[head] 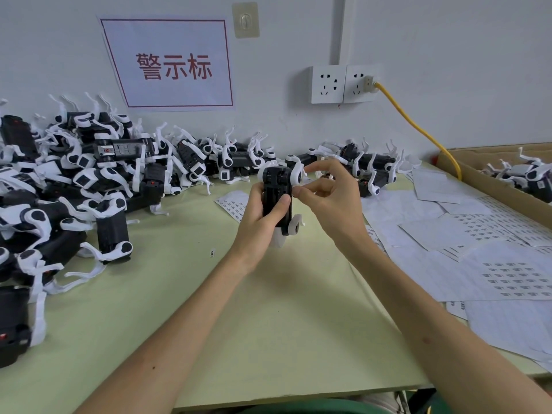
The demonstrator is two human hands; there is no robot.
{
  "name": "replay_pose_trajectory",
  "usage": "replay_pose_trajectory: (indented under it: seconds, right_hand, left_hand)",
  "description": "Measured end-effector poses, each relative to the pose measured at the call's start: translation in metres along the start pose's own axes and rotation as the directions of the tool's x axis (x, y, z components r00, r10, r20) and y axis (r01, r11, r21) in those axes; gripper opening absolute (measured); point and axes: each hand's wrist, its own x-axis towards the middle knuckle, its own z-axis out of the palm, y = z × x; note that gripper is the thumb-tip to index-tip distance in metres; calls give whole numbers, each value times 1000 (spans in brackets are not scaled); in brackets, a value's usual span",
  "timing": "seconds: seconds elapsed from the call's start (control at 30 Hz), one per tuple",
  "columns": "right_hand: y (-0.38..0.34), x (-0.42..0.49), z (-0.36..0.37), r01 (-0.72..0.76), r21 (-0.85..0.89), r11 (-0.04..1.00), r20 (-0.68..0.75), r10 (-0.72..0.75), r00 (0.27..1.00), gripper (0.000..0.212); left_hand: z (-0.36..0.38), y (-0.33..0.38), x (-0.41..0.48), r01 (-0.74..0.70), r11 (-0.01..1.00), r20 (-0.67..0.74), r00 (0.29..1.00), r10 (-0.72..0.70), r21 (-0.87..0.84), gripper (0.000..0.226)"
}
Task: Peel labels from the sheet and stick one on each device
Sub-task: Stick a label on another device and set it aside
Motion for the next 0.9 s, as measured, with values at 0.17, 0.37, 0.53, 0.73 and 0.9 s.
replay_pose_trajectory:
  seconds: [0.17,0.37,0.53,0.73,0.9]
  right_hand:
    - [2,0,-4,-87,-30,996,1,87,996,25]
    - [-2,-1,3,-167,5,986,65,166,984,29]
    - [-7,-3,6,-91,92,992,107,81,991,22]
    - [-11,-2,1,-188,289,939,135,154,979,13]
    - [-8,-3,2,-80,184,980,53,71,996,18]
  left_hand:
    - [1,4,0,51,996,1,999,-51,-71,31]
    - [-2,13,-1,278,866,161,959,-231,-414,31]
    - [-4,18,1,288,822,170,957,-233,-492,32]
    - [-7,15,1,292,787,167,957,-239,-543,31]
    - [-7,13,4,225,848,119,974,-191,-480,24]
